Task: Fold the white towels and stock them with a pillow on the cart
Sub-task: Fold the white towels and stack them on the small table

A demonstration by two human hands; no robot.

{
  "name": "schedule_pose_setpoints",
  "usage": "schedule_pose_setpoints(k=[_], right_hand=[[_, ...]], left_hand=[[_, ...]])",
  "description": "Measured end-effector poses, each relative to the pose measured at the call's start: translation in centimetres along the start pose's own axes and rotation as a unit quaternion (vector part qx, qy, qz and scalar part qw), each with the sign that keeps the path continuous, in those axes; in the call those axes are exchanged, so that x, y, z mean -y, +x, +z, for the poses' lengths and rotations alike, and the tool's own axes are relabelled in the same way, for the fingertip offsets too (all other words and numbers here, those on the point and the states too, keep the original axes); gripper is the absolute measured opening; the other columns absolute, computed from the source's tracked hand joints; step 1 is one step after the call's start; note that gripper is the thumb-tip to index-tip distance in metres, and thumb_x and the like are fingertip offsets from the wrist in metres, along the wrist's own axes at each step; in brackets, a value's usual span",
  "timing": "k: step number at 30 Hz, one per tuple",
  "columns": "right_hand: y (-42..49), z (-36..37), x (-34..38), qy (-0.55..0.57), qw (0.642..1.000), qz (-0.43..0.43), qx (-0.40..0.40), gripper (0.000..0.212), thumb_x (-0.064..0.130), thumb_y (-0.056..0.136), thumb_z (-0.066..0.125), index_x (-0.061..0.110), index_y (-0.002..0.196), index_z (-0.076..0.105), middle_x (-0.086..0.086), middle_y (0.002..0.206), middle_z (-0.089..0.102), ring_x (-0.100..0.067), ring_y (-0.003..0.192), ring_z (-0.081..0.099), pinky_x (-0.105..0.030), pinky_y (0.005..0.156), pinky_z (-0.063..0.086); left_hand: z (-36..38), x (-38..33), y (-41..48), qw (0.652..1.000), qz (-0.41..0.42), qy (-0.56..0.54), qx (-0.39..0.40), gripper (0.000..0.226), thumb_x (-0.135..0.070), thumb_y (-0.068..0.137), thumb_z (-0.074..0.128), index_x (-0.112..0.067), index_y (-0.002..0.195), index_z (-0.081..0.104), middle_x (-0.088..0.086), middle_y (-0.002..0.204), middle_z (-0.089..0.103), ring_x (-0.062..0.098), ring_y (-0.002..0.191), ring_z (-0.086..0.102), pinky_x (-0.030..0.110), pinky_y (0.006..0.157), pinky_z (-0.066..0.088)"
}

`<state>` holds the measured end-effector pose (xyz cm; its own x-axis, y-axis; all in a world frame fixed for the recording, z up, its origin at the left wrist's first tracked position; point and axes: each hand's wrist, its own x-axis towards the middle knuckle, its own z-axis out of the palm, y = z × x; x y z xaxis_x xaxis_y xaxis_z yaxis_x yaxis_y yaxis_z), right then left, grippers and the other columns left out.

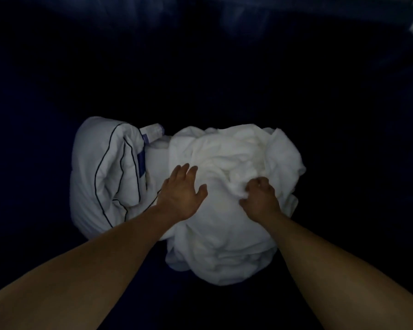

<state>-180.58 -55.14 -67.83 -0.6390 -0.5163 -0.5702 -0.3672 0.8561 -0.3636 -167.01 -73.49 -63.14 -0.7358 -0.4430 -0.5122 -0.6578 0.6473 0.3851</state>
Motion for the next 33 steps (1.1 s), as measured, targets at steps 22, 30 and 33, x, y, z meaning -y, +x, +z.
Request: schedule_pose_setpoints(k=[22,30,33], right_hand=[[-25.2,-30.1,2.8,0.46,0.852,-0.243,-0.057,0.023,0.034,0.061,0.077,0.033,0.064,0.054,0.006,0.076,0.062,-0.022,0.081,0.057,-0.039,0.069,0.049],[-37.0,-39.6,1.6,0.492,0.785,-0.35,-0.137,0.027,0.015,0.071,0.069,0.021,0.093,0.054,0.001,0.093,0.062,-0.015,0.084,0.062,-0.031,0.067,0.051],[-41.2,-41.3,0.4,0.395,0.817,-0.373,-0.195,0.076,0.036,0.062,0.086,0.047,0.123,0.042,0.028,0.119,0.053,0.014,0.101,0.057,-0.015,0.076,0.051]], left_hand=[[-17.2,-22.1,-16.4,0.965,0.244,-0.091,0.041,0.142,-0.051,0.053,0.093,-0.066,0.139,-0.019,-0.026,0.162,-0.004,0.007,0.15,0.01,0.035,0.117,0.028],[-21.5,-34.0,-26.1,0.932,0.237,-0.228,-0.152,0.052,-0.012,0.067,0.087,-0.034,0.104,0.058,-0.02,0.092,0.064,-0.006,0.079,0.063,0.002,0.06,0.043],[-24.1,-37.6,-29.3,0.928,0.206,-0.229,-0.209,0.027,-0.025,0.071,0.083,-0.033,0.086,0.062,-0.014,0.082,0.066,-0.001,0.074,0.062,0.011,0.054,0.045]])
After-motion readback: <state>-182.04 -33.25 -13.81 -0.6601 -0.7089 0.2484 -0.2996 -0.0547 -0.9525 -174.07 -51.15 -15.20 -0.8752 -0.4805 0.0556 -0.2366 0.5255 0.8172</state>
